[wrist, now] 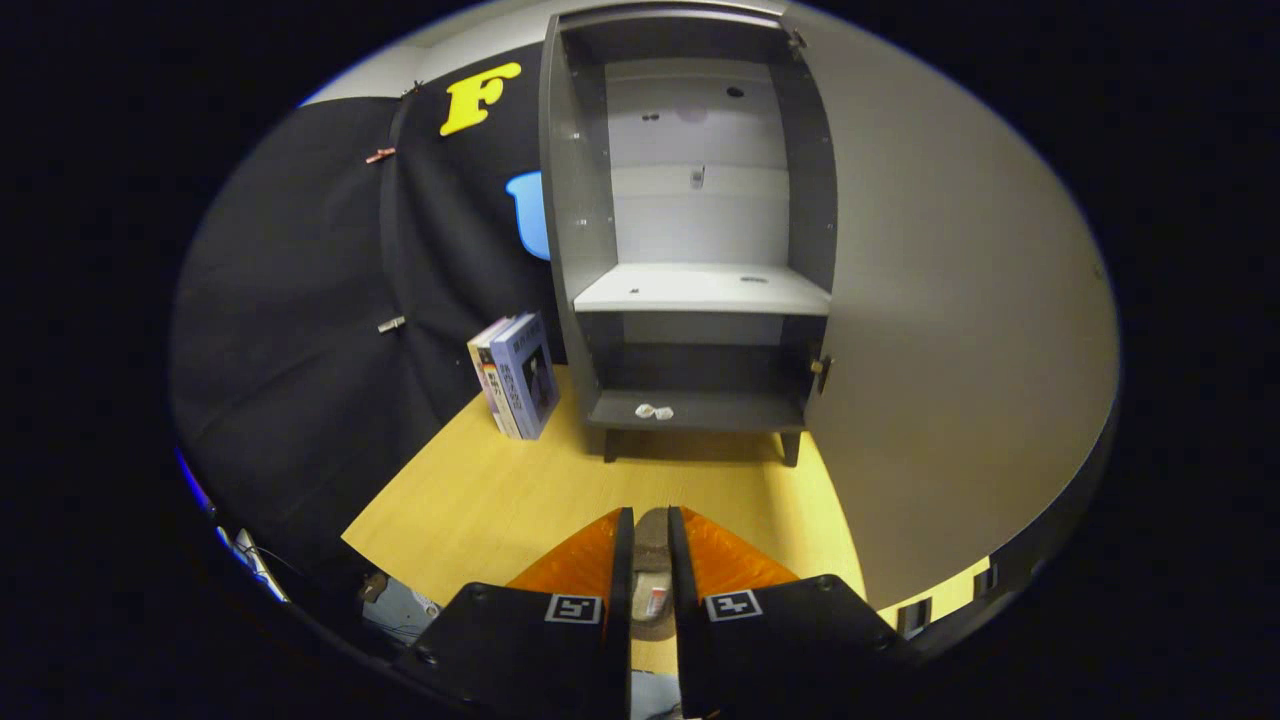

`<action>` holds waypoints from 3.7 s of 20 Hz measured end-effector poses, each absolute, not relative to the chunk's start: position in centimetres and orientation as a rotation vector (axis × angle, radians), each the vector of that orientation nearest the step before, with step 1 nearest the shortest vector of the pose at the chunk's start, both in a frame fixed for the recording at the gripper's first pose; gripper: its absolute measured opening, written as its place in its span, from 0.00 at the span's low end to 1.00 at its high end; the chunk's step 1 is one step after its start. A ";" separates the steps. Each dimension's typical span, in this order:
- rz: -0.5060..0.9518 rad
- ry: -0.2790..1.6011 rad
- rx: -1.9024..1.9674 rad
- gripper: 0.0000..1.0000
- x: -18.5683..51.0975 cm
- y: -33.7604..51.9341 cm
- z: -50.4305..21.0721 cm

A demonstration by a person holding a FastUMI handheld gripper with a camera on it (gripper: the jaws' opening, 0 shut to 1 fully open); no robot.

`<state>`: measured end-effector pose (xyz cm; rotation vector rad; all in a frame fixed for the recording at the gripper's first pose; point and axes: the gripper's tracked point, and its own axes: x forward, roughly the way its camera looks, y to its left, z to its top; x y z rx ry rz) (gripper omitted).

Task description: Open the shoe cabinet door, grab the shoes and put them into the shoe cabinet, then close the shoe cabinet door.

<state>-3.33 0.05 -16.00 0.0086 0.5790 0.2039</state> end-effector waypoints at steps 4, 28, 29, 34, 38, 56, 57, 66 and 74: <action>0.176 0.682 -0.004 0.23 -4.4 0.3 -18.2; 0.073 0.865 -0.029 0.25 -5.2 -0.2 -26.0; 0.072 0.855 -0.028 0.25 -5.0 -0.1 -26.1; 0.063 0.811 -0.009 0.25 -3.5 0.2 -26.3; 0.055 0.784 -0.017 0.25 -2.6 0.0 -26.4; 0.038 0.685 -0.049 0.05 -0.4 -0.7 -25.6; 0.037 0.667 -0.050 0.05 0.0 -0.7 -25.3; 0.036 0.578 -0.059 0.05 1.2 -0.9 -20.1; 0.002 0.539 -0.026 0.05 1.9 -1.1 -16.6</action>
